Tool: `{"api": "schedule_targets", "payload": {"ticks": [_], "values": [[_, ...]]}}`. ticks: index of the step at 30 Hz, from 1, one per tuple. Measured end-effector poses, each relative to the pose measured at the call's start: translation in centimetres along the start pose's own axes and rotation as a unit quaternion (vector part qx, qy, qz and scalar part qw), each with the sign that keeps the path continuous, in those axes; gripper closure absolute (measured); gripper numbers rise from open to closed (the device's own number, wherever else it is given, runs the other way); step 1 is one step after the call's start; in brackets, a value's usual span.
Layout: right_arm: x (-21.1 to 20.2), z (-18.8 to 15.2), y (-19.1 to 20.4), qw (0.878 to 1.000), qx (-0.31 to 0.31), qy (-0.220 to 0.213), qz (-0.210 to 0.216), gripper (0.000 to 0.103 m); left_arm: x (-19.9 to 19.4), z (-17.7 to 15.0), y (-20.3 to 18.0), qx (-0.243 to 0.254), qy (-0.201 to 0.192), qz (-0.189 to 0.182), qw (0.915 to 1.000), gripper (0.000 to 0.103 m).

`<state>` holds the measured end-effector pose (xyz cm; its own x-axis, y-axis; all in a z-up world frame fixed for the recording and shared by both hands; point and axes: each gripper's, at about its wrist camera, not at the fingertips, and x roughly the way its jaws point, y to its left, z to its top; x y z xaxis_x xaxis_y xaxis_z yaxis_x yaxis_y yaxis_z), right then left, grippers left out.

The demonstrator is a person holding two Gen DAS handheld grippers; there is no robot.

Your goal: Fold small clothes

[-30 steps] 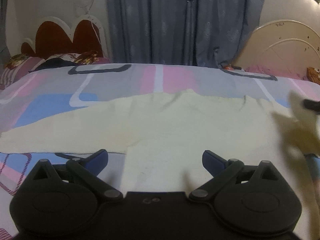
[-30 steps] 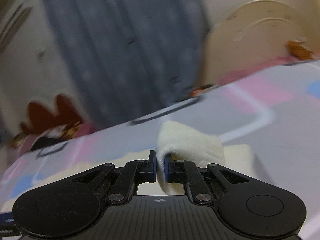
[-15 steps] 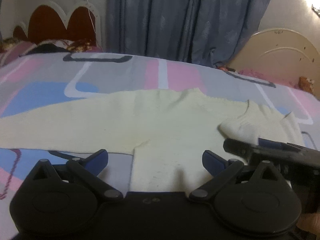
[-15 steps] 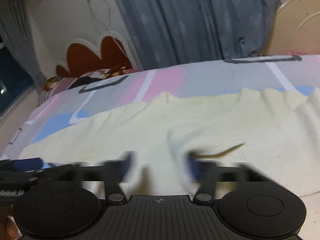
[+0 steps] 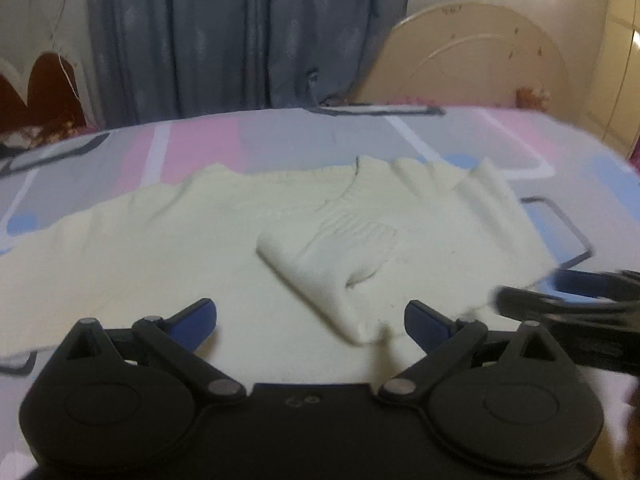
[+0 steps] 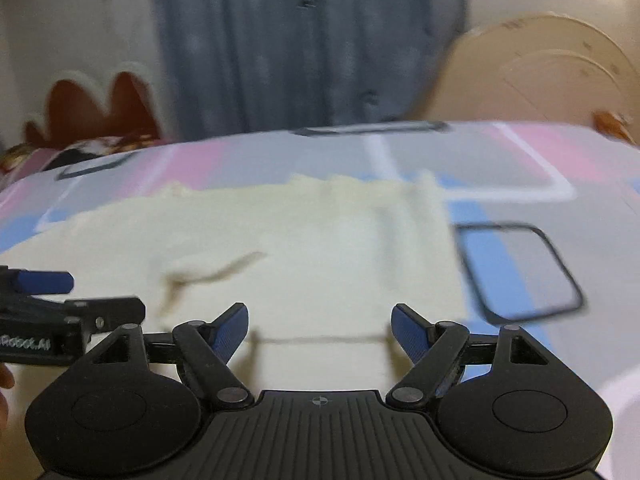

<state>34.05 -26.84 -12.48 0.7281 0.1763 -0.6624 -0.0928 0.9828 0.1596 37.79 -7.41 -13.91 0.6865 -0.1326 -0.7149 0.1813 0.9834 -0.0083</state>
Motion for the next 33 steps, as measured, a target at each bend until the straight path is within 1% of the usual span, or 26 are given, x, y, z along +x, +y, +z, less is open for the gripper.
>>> {"api": "schedule_targets", "payload": {"ticks": [3,5,6,7,8,11,12,13,15,17,18,20,21,22,23,24,26,27,29,30,32,33], "values": [[-0.4,-0.5,-1.3,1.0,0.003,0.0,-0.016,0.025,2.0,0.4,-0.7,0.0,0.005,0.015,0.9999,0.005],[-0.7,-0.8,-1.8,1.0,-0.001,-0.002,-0.023,0.025,2.6,0.4,-0.4,-0.008,-0.002,0.016,0.9998,0.013],[-0.9,-1.0,-2.2,1.0,0.0,-0.002,-0.025,0.025,2.8,0.3,0.2,-0.015,-0.002,0.011,0.9998,0.038],[-0.9,-1.1,-2.4,1.0,0.002,-0.003,-0.028,0.025,3.1,0.4,0.8,-0.022,0.003,0.001,0.9998,0.053],[-0.7,-1.0,-2.5,0.999,0.005,-0.003,-0.032,0.025,3.3,0.4,1.4,-0.032,0.004,-0.006,0.9995,0.051],[-0.5,-1.1,-3.1,0.999,0.01,0.005,-0.035,0.025,3.1,0.5,2.5,-0.042,-0.014,0.002,0.999,0.06],[-0.2,-1.1,-3.1,0.999,0.011,0.007,-0.035,0.025,2.7,0.6,3.0,-0.056,-0.023,-0.005,0.9982,0.071],[0.0,-1.2,-3.1,0.999,0.01,0.009,-0.036,0.025,2.1,0.6,3.6,-0.072,-0.038,-0.013,0.9966,0.079],[0.3,-1.2,-3.1,0.999,0.007,0.011,-0.037,0.025,0.6,0.8,4.9,-0.1,-0.078,-0.02,0.9918,0.079],[0.5,-1.2,-3.0,0.999,0.004,0.011,-0.036,0.025,-0.7,0.8,6.6,-0.129,-0.102,-0.016,0.9862,0.079],[0.6,-1.2,-3.1,0.999,0.003,0.01,-0.034,0.025,-1.0,0.7,7.5,-0.146,-0.108,-0.014,0.9833,0.079],[0.7,-1.2,-3.1,0.999,0.003,0.008,-0.031,0.026,-1.1,0.0,9.1,-0.173,-0.103,-0.008,0.9795,0.079],[0.9,-1.1,-3.1,1.0,0.003,0.008,-0.029,0.03,-0.9,-0.4,9.7,-0.177,-0.095,-0.006,0.9796,0.082],[1.1,-1.1,-3.1,1.0,0.004,0.009,-0.026,0.045,-0.6,-0.8,10.0,-0.176,-0.085,-0.004,0.9807,0.088],[1.4,-0.9,-3.2,1.0,0.006,0.011,-0.024,0.051,-0.2,-1.3,10.4,-0.179,-0.073,-0.007,0.9811,0.092],[1.6,-0.7,-3.3,1.0,0.008,0.009,-0.023,0.051,0.0,-1.6,10.7,-0.188,-0.065,-0.01,0.98,0.094],[1.9,-0.4,-3.4,1.0,0.012,0.008,-0.025,0.052,0.0,-2.1,11.4,-0.205,-0.061,-0.015,0.9767,0.095],[2.0,-0.2,-3.6,1.0,0.013,0.007,-0.027,0.052,0.0,-2.2,11.6,-0.212,-0.055,-0.026,0.9754,0.095],[2.0,-0.1,-3.7,1.0,0.016,0.006,-0.026,0.052,0.3,-2.2,11.7,-0.225,-0.031,-0.048,0.9726,0.08],[2.0,-0.2,-3.7,1.0,0.016,0.007,-0.026,0.052,0.3,-2.2,11.6,-0.231,-0.031,-0.051,0.9711,0.075],[2.0,-0.2,-3.5,0.999,0.015,0.008,-0.027,0.052,0.4,-2.2,11.5,-0.23,-0.031,-0.053,0.9712,0.076],[2.0,-0.2,-3.5,0.999,0.016,0.008,-0.028,0.052,0.5,-2.3,11.5,-0.232,-0.03,-0.057,0.9707,0.082]]}}
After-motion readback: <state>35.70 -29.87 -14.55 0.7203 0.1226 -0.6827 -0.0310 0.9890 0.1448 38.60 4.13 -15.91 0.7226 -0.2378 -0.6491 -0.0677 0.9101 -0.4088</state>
